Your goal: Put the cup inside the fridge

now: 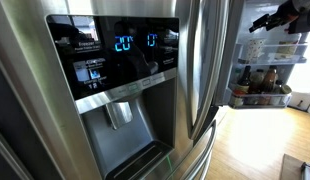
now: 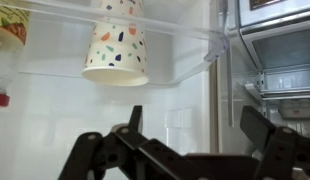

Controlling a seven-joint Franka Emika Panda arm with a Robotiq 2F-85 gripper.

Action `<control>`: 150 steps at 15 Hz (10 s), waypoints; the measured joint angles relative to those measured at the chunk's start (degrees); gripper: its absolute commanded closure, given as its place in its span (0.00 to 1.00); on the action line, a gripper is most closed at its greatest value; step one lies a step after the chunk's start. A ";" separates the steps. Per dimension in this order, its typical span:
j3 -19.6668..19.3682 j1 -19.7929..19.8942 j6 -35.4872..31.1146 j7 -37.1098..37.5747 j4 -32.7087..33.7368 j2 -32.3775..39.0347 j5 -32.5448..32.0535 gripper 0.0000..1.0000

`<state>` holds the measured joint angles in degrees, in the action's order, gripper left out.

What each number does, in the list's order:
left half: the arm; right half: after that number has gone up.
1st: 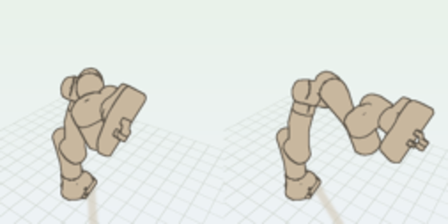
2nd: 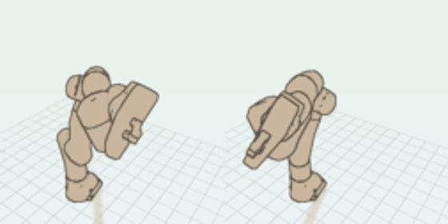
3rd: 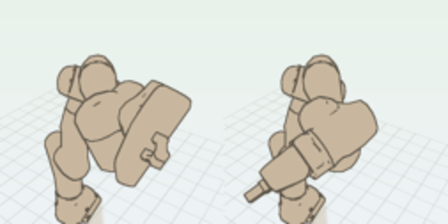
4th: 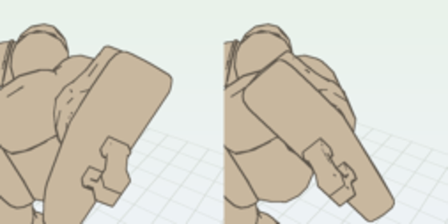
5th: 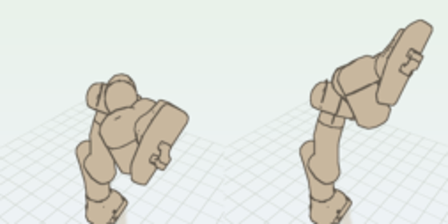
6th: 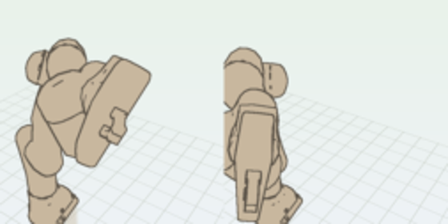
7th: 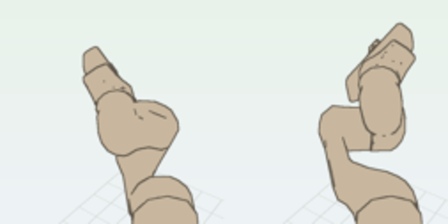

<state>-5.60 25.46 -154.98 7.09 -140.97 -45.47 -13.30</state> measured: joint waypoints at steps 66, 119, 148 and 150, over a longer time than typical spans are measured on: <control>1.16 -11.09 2.54 -21.96 4.66 -0.02 -2.08 0.99; -17.41 -41.98 -8.22 -69.61 42.29 57.03 60.52 0.96; -11.61 -33.89 -3.89 -83.19 53.90 69.17 82.87 0.12; -11.38 -33.73 -3.88 -84.00 54.24 69.22 83.03 0.01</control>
<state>-16.98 -8.28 -158.86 -76.91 -86.73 23.75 69.73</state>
